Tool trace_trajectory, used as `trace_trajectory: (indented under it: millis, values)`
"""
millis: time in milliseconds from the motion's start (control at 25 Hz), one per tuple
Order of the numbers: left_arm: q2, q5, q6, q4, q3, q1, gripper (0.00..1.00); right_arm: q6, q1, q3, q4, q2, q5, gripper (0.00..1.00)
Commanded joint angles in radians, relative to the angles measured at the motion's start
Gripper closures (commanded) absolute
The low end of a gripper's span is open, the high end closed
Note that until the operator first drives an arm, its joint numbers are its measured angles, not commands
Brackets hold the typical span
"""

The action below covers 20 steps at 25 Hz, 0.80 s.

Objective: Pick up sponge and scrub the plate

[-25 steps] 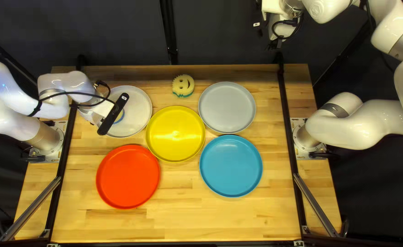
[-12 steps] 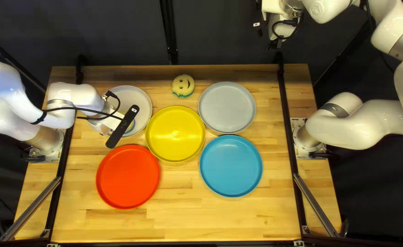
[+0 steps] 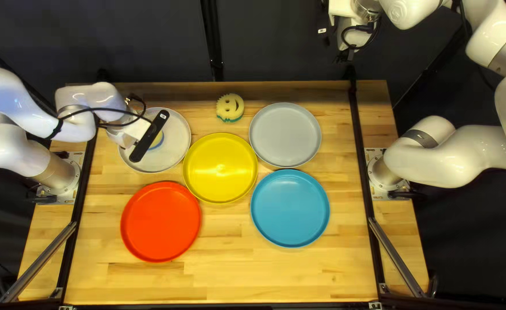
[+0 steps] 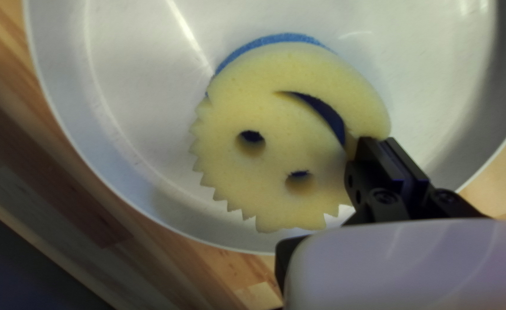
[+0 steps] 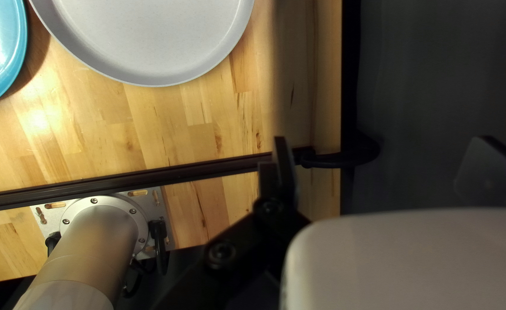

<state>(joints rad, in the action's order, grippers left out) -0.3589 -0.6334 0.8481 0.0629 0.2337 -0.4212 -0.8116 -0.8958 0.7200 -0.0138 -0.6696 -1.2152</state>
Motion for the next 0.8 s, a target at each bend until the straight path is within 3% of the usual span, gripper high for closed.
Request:
trace_trajectory:
  millis: [40,320,480,560,800]
  values:
    - [-0.003,-0.003,-0.055,-0.007,0.001,0.064,1.0,0.0,0.0,0.0,0.0,0.0,0.0,0.0]
    - [0.01,0.033,-0.207,-0.008,0.0,0.23,1.0,0.0,0.0,0.0,0.0,0.0,0.0,0.0]
    - [0.008,0.05,-0.256,0.003,-0.005,0.277,1.0,0.0,0.0,0.0,0.0,0.0,0.0,0.0]
    - [0.0,0.05,-0.244,0.006,-0.012,0.26,1.0,0.0,0.0,0.0,0.0,0.0,0.0,0.0]
    - [-0.011,0.034,-0.075,-0.004,-0.016,0.076,1.0,0.0,0.0,0.0,0.0,0.0,0.0,0.0]
